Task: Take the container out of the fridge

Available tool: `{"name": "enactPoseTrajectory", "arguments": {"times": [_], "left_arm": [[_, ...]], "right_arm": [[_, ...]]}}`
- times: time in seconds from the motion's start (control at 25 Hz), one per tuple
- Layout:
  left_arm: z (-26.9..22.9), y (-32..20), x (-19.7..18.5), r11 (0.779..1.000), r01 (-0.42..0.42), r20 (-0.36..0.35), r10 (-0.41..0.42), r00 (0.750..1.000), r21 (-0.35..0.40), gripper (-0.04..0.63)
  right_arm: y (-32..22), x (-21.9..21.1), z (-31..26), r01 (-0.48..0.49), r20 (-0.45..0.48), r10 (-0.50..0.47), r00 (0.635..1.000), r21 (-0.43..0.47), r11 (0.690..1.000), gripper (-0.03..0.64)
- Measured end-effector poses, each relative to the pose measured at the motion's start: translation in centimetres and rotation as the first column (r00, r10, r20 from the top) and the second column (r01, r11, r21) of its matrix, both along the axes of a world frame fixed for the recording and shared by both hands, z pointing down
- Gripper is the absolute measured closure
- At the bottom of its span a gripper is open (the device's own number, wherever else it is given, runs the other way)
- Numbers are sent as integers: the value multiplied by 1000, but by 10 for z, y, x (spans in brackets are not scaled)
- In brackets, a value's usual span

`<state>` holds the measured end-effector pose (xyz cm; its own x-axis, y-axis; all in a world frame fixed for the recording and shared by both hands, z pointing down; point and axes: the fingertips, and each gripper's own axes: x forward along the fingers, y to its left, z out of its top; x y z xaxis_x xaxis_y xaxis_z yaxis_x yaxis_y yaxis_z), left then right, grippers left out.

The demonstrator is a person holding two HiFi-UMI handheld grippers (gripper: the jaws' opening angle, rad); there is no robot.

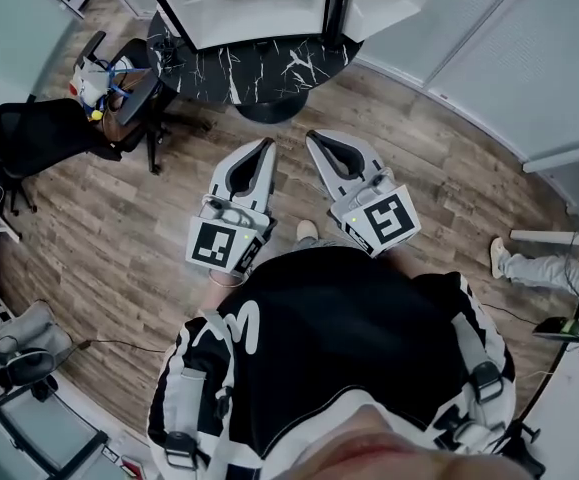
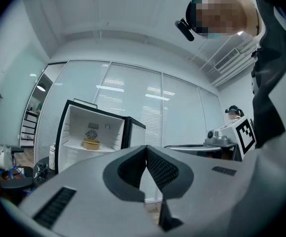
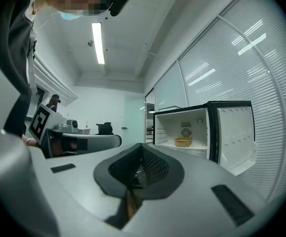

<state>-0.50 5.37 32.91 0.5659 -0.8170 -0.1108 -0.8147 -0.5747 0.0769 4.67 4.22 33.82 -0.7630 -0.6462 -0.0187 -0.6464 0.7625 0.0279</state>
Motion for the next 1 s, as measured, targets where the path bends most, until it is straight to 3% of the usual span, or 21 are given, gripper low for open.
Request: {"name": "enactPoseTrajectory", "arguments": {"times": [0.32,1.0], "left_arm": [[4,-30,1,999,38,-25,-38,999,12,586],[8,-49,-14,995,102,6,-102,995,-1,586]], "right_arm": [[-31,-3,5,41,-18,-41,999,0,999,606],[-47,-17,17,87,-11,-88,996,-35,996,606]]}}
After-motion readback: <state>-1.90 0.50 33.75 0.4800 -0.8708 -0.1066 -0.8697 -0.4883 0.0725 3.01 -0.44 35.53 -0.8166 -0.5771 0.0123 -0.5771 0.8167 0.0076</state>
